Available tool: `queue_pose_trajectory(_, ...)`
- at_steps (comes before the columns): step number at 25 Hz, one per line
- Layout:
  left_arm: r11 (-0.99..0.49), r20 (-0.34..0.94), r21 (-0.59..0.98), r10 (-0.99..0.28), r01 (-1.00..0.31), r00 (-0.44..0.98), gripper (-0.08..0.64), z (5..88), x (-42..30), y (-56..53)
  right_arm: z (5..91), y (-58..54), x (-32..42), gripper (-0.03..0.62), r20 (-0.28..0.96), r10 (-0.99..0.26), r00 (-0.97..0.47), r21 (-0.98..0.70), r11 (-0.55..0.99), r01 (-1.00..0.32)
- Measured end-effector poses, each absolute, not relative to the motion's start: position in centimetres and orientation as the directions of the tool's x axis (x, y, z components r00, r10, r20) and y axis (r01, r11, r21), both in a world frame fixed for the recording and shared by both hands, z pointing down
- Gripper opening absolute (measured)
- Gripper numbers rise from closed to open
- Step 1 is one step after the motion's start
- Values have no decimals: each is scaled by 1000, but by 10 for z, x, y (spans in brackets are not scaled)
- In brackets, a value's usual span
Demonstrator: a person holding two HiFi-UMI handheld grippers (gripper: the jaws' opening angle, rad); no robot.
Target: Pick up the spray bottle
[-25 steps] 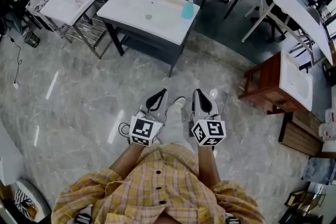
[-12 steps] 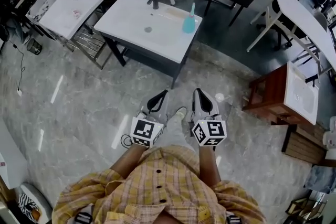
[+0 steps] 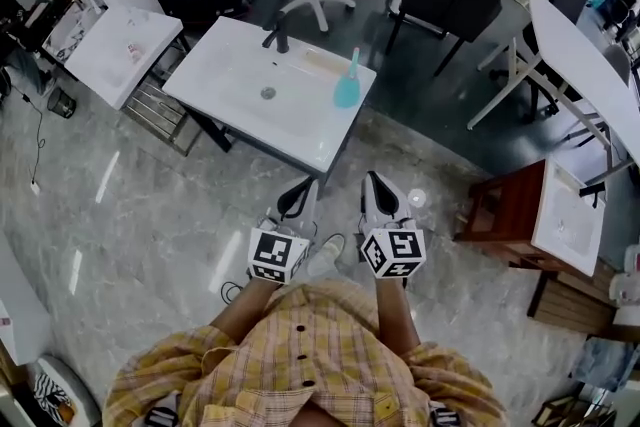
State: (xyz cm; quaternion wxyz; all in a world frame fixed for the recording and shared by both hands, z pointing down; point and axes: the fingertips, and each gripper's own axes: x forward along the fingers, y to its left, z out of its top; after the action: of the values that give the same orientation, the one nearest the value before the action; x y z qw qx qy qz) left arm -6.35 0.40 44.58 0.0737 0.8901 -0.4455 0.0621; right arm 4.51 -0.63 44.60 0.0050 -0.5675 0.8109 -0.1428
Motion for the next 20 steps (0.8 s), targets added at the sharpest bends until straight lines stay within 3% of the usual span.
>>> queue_pose_trajectory(20,-531,206,30,-826,-847,525,-12,462,-4,-107,456,-104,95,1,159,-908,-388,-246,344,-906)
